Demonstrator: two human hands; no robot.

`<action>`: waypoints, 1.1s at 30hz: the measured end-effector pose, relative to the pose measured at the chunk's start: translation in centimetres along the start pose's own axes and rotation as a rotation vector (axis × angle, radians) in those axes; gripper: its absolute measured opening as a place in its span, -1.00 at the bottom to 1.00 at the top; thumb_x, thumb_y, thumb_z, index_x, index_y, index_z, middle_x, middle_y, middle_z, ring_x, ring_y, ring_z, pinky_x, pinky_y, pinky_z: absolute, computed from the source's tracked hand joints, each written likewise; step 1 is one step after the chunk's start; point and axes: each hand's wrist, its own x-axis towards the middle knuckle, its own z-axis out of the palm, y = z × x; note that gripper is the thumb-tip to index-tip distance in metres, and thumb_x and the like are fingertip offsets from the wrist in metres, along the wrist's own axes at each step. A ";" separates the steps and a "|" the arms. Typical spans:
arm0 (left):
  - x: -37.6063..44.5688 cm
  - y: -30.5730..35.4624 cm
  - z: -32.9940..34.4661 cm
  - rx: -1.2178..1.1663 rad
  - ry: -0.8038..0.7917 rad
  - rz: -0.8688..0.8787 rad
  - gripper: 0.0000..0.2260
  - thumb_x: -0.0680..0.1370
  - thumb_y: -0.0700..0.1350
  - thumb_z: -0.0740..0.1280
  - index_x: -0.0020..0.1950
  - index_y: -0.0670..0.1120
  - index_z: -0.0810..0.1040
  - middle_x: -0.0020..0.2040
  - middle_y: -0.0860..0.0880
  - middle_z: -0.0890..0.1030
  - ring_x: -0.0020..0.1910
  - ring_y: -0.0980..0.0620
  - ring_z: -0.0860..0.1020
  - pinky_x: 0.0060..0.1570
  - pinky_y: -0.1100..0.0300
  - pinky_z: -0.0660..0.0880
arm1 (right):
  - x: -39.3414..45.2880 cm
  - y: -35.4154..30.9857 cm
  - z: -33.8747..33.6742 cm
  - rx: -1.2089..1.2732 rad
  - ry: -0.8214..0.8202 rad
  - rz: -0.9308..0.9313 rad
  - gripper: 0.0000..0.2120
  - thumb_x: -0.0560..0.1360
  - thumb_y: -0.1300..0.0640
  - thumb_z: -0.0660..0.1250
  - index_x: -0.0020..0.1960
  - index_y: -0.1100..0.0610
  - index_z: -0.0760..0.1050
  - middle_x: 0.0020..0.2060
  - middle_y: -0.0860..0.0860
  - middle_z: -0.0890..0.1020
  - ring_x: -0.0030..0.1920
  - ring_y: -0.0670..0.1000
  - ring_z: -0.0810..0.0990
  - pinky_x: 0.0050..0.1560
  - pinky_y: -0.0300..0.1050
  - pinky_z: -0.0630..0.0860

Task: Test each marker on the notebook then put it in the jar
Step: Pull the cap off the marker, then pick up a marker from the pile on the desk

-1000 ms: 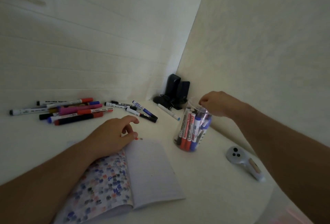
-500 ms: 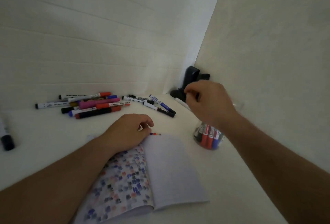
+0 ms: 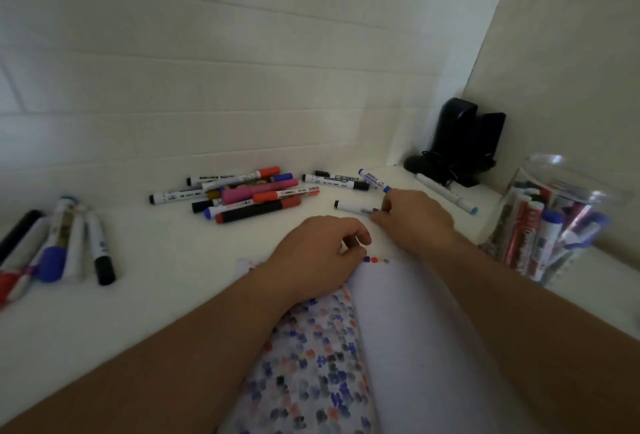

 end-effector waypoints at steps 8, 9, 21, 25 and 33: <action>-0.2 0.3 -0.4 0.000 0.017 0.030 -0.76 0.64 0.22 0.22 0.16 0.18 0.61 -0.01 0.23 0.63 -0.02 0.25 0.55 0.05 0.11 0.55 | -5.5 0.8 -4.3 0.219 -0.023 -0.242 -0.70 0.70 -0.10 0.20 0.01 0.10 0.54 -0.18 0.03 0.65 -0.26 -0.02 0.57 -0.25 -0.04 0.50; -0.2 0.5 -0.5 0.007 0.020 0.052 -0.69 0.62 0.30 0.18 0.22 0.20 0.57 0.03 0.23 0.62 0.00 0.24 0.55 0.05 0.09 0.56 | -6.9 1.0 -4.8 0.616 -0.055 -0.217 -0.71 0.69 -0.05 0.25 -0.05 0.13 0.56 -0.27 0.02 0.66 -0.35 -0.05 0.55 -0.31 -0.09 0.46; -1.3 3.3 0.7 0.011 -0.038 0.245 -0.88 0.71 0.04 0.19 0.05 0.02 0.35 -0.14 0.07 0.51 -0.20 0.13 0.48 -0.22 0.11 0.46 | -11.9 1.4 -1.4 1.662 -0.063 -0.243 -0.74 0.46 0.11 0.49 -0.16 0.22 0.45 -0.42 0.13 0.52 -0.44 0.00 0.44 -0.44 -0.16 0.36; -1.3 3.0 0.5 0.001 -0.079 0.229 -0.86 0.71 0.08 0.14 0.08 0.04 0.35 -0.24 0.07 0.53 -0.29 0.11 0.50 -0.33 0.21 0.42 | -11.9 1.0 -1.1 1.644 -0.056 -0.260 -0.74 0.47 0.12 0.50 -0.15 0.25 0.47 -0.40 0.16 0.54 -0.42 0.01 0.46 -0.44 -0.16 0.37; -1.0 2.8 0.4 0.014 -0.132 0.239 -0.83 0.71 0.11 0.15 0.01 0.05 0.34 -0.29 0.06 0.50 -0.34 0.10 0.47 -0.34 0.14 0.42 | -12.0 1.0 -1.1 1.729 -0.185 -0.221 -0.77 0.45 0.14 0.47 -0.24 0.16 0.44 -0.42 0.10 0.58 -0.42 -0.02 0.48 -0.46 -0.22 0.36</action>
